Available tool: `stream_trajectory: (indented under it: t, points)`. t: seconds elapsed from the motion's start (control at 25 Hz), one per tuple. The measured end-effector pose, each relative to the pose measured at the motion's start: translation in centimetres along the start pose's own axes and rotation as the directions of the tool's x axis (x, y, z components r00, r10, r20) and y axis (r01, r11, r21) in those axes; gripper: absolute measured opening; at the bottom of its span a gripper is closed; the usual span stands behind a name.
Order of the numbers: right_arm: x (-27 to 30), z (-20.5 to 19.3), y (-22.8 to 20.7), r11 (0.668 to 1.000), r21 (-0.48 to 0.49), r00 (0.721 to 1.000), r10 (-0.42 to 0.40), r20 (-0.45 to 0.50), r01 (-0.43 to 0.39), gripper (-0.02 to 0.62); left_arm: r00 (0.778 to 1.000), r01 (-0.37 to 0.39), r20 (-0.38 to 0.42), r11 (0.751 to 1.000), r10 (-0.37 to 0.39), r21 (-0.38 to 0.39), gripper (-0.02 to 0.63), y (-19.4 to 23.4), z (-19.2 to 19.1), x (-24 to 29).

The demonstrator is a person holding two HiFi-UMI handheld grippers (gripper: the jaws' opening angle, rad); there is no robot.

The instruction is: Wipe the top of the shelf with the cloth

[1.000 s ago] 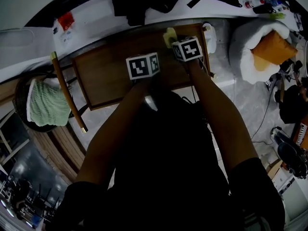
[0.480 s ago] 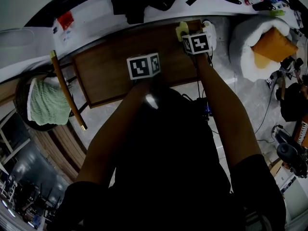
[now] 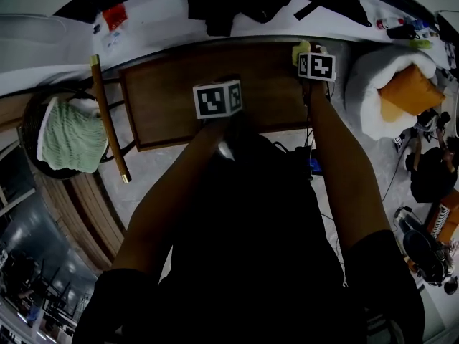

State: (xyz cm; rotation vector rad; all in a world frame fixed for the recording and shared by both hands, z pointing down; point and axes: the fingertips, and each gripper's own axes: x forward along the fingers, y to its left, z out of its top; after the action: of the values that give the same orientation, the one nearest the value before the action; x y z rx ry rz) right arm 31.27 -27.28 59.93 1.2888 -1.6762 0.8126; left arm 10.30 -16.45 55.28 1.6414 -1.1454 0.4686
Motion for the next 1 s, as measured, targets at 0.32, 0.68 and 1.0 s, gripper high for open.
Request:
stream_trajectory:
  t: [0.32, 0.68, 1.0]
  points:
    - [-0.4, -0.1, -1.9, 0.991, 0.058, 0.993, -0.118, -0.010, 0.118, 0.049, 0.999, -0.032, 0.021, 0.999, 0.033, -0.042, 0.012, 3.4, -0.1, -2.2]
    - [-4.7, 0.4, 10.8, 0.992, 0.067, 0.989, 0.100, 0.106, -0.108, 0.049, 0.997, -0.021, 0.075, 0.997, 0.026, -0.071, 0.012, 7.7, 1.1, -6.1]
    - [-5.7, 2.1, 30.5, 0.917, -0.046, 0.906, 0.398, 0.148, -0.395, 0.049, 0.991, -0.075, 0.098, 0.989, 0.087, -0.124, 0.012, 14.5, 0.2, -12.3]
